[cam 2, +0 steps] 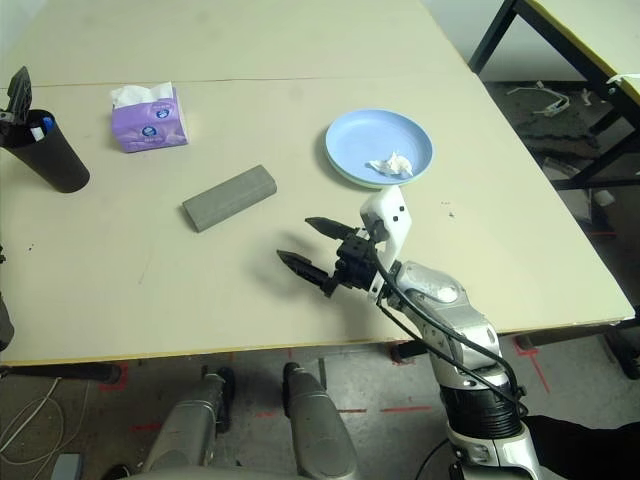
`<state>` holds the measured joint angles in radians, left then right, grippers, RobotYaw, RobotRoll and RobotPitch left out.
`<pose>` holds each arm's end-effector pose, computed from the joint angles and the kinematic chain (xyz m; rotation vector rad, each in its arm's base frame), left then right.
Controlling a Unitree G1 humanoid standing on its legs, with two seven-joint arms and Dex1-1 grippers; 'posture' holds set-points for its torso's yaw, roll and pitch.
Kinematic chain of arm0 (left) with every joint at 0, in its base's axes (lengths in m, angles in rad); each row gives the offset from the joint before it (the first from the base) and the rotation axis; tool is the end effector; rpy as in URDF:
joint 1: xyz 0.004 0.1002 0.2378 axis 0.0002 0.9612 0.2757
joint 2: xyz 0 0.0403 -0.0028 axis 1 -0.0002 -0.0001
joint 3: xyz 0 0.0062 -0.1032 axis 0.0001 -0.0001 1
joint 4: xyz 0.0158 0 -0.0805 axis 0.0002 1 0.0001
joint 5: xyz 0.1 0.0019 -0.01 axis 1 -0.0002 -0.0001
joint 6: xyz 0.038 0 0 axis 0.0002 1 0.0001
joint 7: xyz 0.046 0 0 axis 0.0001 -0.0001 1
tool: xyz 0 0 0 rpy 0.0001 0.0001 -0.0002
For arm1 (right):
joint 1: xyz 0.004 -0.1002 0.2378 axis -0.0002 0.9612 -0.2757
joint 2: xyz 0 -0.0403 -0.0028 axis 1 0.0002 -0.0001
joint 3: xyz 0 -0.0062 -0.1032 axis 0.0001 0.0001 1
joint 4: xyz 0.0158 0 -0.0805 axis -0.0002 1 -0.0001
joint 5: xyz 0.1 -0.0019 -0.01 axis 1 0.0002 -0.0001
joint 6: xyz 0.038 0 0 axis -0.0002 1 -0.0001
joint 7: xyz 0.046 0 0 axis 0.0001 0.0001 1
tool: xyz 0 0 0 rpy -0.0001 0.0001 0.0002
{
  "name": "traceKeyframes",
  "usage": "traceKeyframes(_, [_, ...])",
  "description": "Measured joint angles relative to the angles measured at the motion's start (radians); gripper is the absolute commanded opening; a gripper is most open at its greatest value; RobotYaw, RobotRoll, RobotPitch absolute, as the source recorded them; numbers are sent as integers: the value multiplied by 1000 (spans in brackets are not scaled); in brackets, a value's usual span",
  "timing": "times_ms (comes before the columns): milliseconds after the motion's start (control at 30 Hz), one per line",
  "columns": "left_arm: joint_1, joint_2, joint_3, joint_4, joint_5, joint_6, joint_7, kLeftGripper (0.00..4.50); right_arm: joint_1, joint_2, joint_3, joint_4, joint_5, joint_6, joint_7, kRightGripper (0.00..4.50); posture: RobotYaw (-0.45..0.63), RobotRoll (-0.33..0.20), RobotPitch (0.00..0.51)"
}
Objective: Organize and tidy the items on the table.
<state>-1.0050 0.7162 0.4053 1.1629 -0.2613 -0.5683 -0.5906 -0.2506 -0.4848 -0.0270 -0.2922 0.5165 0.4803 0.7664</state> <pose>0.3041 0.3451 0.2175 0.2126 -0.5953 0.0181 0.2353 -0.2025 0.1469 -0.0336 -0.0202 0.9536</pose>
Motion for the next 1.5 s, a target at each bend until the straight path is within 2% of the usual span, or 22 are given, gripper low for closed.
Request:
traceKeyframes(133, [78, 29, 54, -80, -75, 44, -44, 4460, -56, 16, -76, 36, 14, -9, -65, 4500, -154, 0, 257])
traceKeyframes(300, [282, 128, 127, -214, -128, 75, -55, 4460, -137, -22, -257, 144, 15, -71, -167, 4500, -158, 0, 251])
traceKeyframes(400, [453, 126, 167, -297, -158, 103, -61, 4460, -137, -62, -352, 214, 0, -122, -216, 4500, -163, 0, 251])
traceKeyframes(467, [564, 98, 186, -381, -182, 135, -61, 4460, -95, -92, -397, 255, -35, -188, -231, 4500, -163, 0, 251])
traceKeyframes(533, [614, 76, 194, -433, -197, 168, -51, 4460, -75, -98, -421, 298, -61, -232, -240, 4500, -166, 0, 248])
traceKeyframes(833, [830, -29, 204, -760, -263, 344, -2, 4460, 2, -118, -467, 479, -140, -406, -279, 4500, -157, 0, 234])
traceKeyframes(1033, [937, -31, 204, -888, -250, 428, 22, 4460, -18, -119, -471, 545, -140, -466, -278, 4500, -129, 0, 233])
traceKeyframes(1233, [995, -31, 194, -962, -250, 515, 11, 4460, -53, -118, -459, 577, -139, -496, -252, 4500, -117, 0, 229])
traceKeyframes(1500, [1007, -43, 186, -1009, -259, 582, -6, 4460, -79, -115, -428, 608, -140, -524, -232, 4500, -114, 0, 233])
